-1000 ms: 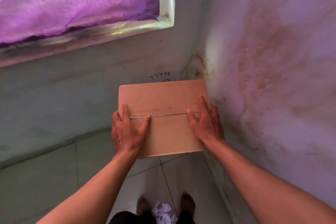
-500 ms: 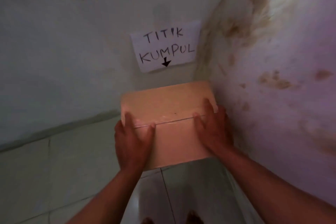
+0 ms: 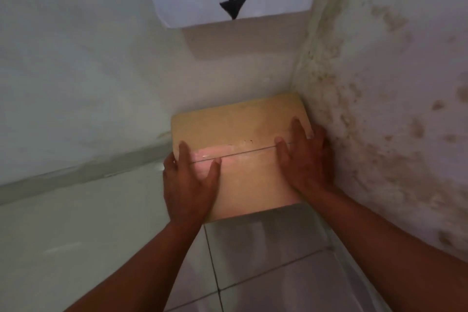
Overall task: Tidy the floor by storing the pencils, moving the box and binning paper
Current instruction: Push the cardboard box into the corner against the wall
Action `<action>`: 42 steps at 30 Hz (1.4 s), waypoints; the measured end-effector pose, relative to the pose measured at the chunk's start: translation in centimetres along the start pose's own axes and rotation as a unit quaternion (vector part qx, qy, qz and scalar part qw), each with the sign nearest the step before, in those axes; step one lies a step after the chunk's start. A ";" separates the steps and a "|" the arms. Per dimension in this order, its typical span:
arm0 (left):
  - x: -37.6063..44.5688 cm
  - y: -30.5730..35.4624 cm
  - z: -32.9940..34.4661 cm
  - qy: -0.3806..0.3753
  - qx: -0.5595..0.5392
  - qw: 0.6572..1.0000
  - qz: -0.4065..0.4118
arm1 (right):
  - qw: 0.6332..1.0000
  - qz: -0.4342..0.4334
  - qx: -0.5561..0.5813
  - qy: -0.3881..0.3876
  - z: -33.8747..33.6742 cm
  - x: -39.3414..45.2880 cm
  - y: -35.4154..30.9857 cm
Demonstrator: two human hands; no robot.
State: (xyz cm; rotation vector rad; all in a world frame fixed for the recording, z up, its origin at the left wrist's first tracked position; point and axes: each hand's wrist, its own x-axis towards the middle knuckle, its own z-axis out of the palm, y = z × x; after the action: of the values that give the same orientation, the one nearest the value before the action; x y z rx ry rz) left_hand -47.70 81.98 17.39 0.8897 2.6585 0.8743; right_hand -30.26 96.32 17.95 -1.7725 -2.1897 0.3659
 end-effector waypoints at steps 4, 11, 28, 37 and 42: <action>0.9 -1.2 3.3 0.008 0.010 1.000 -0.009 | 0.996 -0.054 -0.042 0.048 3.0 2.0 0.8; 1.4 -2.5 6.1 0.011 0.014 1.000 -0.017 | 0.994 -0.073 -0.065 0.051 6.0 2.6 1.4; 1.9 -1.3 7.2 -0.058 0.058 0.997 0.004 | 0.984 -0.176 -0.035 -0.009 8.0 2.4 2.0; 0.7 1.6 1.7 -0.084 0.127 0.983 0.100 | 0.984 -0.171 -0.023 0.043 2.2 -2.3 1.1; -3.3 5.9 -6.3 -0.117 0.131 0.966 0.188 | 0.986 -0.167 -0.001 0.025 -6.9 -6.4 -1.2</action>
State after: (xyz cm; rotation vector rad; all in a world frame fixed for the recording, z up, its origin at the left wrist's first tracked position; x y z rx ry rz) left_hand -44.47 80.79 25.94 1.4945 2.4716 0.4486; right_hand -27.45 89.89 24.37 -1.3633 -2.3933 0.2372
